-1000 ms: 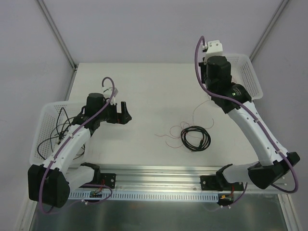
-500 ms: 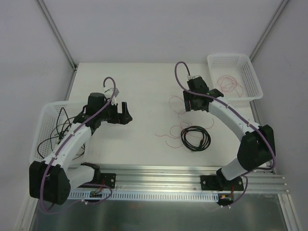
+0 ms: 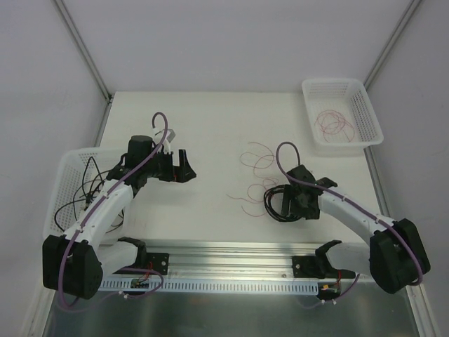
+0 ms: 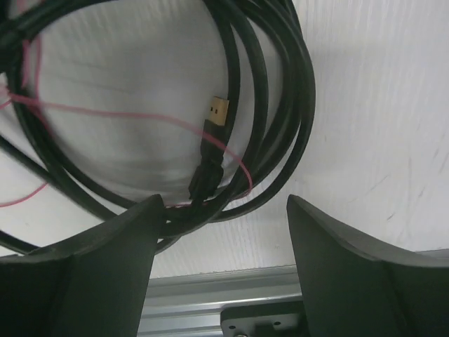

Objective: Untangle the cables

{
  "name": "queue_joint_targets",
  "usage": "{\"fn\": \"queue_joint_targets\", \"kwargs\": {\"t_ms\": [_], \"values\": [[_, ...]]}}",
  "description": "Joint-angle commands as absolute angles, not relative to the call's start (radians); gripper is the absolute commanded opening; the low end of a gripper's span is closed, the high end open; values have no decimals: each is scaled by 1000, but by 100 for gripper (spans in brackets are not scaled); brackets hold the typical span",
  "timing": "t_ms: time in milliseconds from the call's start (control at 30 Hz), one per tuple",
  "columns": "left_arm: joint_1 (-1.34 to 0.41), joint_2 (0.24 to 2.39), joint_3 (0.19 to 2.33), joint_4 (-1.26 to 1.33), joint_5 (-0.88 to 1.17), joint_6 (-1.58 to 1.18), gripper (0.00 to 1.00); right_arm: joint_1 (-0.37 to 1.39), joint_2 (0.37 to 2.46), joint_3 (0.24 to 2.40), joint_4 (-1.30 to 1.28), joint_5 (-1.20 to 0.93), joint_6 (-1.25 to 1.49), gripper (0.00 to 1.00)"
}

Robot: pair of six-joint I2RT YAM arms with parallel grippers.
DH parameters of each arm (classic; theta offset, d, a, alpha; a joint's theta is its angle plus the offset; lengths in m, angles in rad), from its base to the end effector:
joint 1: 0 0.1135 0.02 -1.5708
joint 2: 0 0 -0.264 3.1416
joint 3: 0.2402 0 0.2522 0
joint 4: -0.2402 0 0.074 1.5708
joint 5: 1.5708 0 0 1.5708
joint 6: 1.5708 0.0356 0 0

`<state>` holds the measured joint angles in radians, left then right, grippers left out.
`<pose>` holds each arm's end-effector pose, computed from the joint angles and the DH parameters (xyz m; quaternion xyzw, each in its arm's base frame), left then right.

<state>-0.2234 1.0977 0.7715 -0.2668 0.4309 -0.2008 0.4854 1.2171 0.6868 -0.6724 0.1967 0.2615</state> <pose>0.2299 -0.0675 0.2674 0.1102 0.8612 -0.2811 0.4088 0.1885 0.0915 0.1874 -0.0914 0.9742 -0.0234 0.2048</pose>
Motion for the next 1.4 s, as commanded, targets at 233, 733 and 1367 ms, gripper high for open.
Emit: {"fn": "queue_joint_targets", "kwargs": {"t_ms": [233,733,1367], "values": [[-265,1043,738,-255,479,-334,99,889,1278,721,-391,136,758,74],[-501,902,535,-261,180,-734,96,1071,1399,1049,-477,316,476,72],[-742,1390,630,-84,-94,-920,41,850,1574,1071,-97,72,49,48]]}}
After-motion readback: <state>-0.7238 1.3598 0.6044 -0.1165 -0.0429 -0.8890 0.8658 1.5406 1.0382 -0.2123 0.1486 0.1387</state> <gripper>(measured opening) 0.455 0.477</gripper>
